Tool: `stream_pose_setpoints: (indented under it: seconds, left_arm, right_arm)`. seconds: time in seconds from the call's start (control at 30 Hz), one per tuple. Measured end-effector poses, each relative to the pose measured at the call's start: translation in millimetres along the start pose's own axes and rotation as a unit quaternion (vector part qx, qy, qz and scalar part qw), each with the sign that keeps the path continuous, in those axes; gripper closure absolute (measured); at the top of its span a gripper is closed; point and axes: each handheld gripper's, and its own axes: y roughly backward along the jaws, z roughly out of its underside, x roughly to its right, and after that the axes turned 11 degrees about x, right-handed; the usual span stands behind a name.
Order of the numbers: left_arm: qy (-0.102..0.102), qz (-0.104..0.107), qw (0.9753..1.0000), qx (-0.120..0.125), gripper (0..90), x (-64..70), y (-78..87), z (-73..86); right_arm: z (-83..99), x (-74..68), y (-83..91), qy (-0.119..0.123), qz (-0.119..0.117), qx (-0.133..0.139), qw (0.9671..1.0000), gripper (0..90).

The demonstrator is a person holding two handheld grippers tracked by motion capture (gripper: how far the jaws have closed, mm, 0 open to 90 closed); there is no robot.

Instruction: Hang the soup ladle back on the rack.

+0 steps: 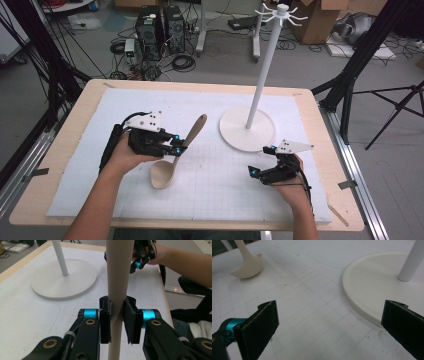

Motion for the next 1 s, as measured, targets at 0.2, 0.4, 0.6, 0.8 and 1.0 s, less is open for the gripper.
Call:
stream_pose_setpoints:
  seconds: [0.2,0.4,0.6,0.8,1.0]
  left_arm:
    - [0.001,0.0,1.0,0.01,76.3,-7.5,-4.0,-15.4]
    - [-0.002,0.003,0.9998,0.02,76.3,-11.5,-8.4,-30.7]
    - [-0.001,0.008,0.9997,0.022,76.4,-17.9,-15.0,-48.9]
    - [-0.001,0.012,0.9998,0.019,76.3,-27.7,-20.6,-70.1]
    - [-0.003,0.018,0.9998,0.012,76.3,-37.8,-28.3,-89.0]
  right_arm:
    - [-0.2,-0.2,-0.1,0.0,-0.002,0.001,1.0,0.4]
    - [-0.5,-0.1,0.5,-0.002,-0.003,0.003,1.0,0.3]
    - [-0.7,0.1,1.2,-0.004,-0.005,0.006,1.0,0.4]
    - [-0.8,0.0,1.1,-0.004,-0.005,0.007,1.0,0.3]
    - [-0.6,-0.3,-0.4,-0.003,-0.008,0.007,0.9999,0.4]
